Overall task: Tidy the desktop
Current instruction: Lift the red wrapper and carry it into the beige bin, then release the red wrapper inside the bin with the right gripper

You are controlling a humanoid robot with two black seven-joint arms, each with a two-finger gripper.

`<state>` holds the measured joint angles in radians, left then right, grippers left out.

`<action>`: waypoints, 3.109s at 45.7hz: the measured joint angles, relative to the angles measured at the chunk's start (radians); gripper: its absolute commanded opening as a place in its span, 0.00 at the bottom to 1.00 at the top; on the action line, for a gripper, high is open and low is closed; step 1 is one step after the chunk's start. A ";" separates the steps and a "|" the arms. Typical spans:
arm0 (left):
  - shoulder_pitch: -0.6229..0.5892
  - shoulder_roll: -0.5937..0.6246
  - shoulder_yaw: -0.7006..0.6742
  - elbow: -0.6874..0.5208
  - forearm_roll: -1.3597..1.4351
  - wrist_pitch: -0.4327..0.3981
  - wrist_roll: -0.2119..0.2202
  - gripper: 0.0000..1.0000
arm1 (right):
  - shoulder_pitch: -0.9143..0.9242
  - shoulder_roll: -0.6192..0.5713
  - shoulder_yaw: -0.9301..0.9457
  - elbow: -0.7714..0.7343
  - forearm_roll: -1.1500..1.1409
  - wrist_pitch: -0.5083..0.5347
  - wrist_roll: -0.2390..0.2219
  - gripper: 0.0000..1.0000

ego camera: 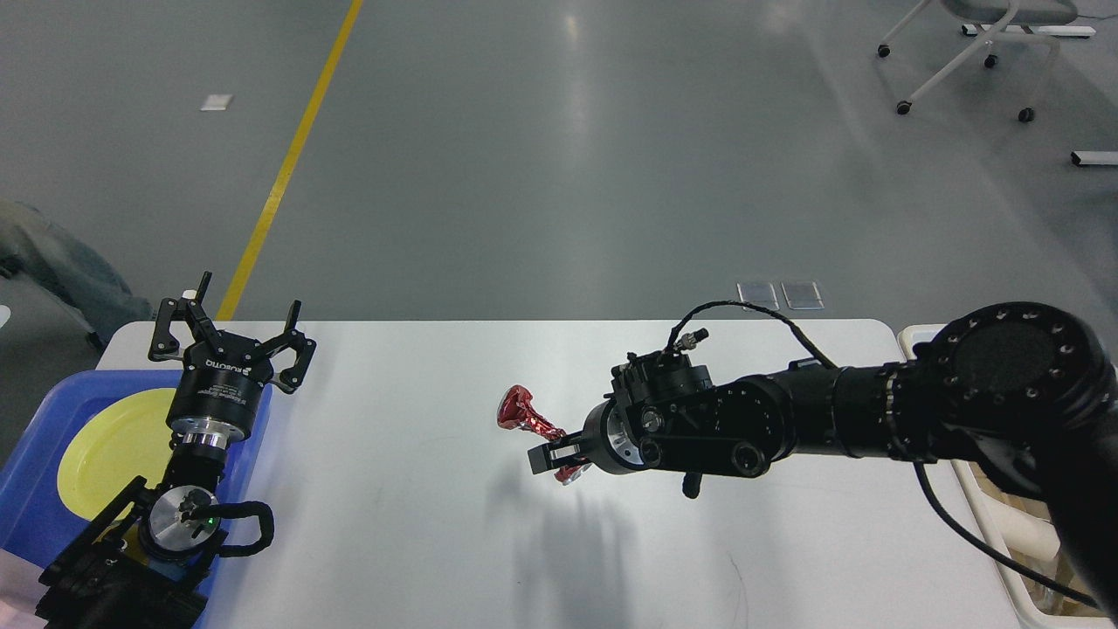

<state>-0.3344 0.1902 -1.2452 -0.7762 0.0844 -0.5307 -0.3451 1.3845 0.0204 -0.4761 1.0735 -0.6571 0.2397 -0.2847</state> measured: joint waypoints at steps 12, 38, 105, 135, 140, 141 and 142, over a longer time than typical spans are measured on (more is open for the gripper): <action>0.000 0.000 0.000 0.000 0.000 0.000 0.000 0.99 | 0.238 -0.105 -0.146 0.142 0.224 0.093 -0.003 0.00; 0.000 0.000 0.001 0.000 0.000 0.000 0.002 0.99 | 0.819 -0.268 -0.651 0.350 0.759 0.311 0.004 0.00; 0.002 0.000 0.001 0.000 0.000 0.000 0.000 0.99 | -0.695 -0.433 -0.258 -0.887 0.654 -0.166 0.004 0.00; 0.001 0.000 0.000 0.000 0.000 0.000 0.000 0.99 | -0.787 -0.347 -0.256 -0.923 0.655 -0.449 0.002 1.00; 0.000 0.000 0.000 0.000 0.000 0.000 0.000 0.99 | -0.786 -0.347 -0.256 -0.918 0.654 -0.465 0.000 1.00; 0.000 0.000 0.000 0.000 0.000 0.000 0.000 0.99 | -0.786 -0.347 -0.256 -0.918 0.654 -0.466 0.000 1.00; 0.000 0.000 0.000 0.000 0.000 0.000 0.000 0.99 | -0.786 -0.347 -0.256 -0.917 0.654 -0.466 0.000 1.00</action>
<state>-0.3340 0.1902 -1.2450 -0.7762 0.0843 -0.5308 -0.3452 0.5982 -0.3267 -0.7317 0.1561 -0.0033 -0.2265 -0.2852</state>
